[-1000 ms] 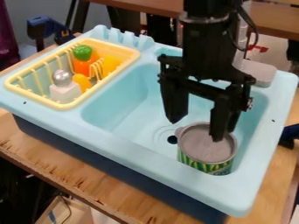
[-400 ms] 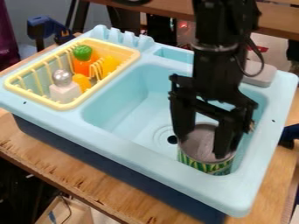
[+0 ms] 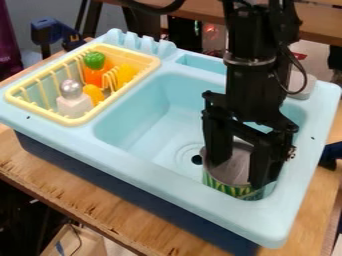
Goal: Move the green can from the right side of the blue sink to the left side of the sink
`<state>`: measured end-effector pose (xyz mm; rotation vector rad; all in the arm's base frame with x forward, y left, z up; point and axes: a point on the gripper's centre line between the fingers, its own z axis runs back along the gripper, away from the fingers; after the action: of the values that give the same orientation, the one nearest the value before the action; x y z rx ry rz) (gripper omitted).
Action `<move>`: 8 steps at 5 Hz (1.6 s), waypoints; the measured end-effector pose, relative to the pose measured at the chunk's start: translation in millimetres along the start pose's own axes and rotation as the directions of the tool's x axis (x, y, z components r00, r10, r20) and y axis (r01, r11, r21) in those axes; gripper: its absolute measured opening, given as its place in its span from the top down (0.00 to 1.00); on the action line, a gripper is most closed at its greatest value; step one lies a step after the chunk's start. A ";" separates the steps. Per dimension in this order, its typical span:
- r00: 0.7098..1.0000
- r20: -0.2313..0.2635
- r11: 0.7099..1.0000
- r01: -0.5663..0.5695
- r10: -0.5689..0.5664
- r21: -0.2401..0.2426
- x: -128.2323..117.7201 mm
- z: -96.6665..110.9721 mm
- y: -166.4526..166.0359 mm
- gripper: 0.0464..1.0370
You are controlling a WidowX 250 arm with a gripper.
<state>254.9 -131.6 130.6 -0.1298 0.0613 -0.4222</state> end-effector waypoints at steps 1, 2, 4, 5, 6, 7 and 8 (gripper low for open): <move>1.000 -0.031 0.999 0.002 0.000 0.054 -0.5 -2.0 -2.0 0.03; 0.997 -0.077 0.991 -0.020 0.030 0.132 -2.1 -4.3 3.0 0.03; 0.984 -0.074 0.961 -0.139 0.161 0.240 -8.8 -3.5 34.4 0.03; 0.959 -0.094 0.926 -0.228 0.266 0.301 -19.8 3.0 69.6 0.03; 0.939 -0.118 0.907 -0.272 0.323 0.321 -29.3 6.7 89.5 0.03; 0.918 -0.129 0.893 -0.321 0.375 0.315 -37.8 9.5 107.9 0.03; 0.914 -0.136 0.898 -0.332 0.382 0.290 -41.0 8.7 114.0 0.03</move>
<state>264.5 -10.6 124.7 0.1829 0.2142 -0.0670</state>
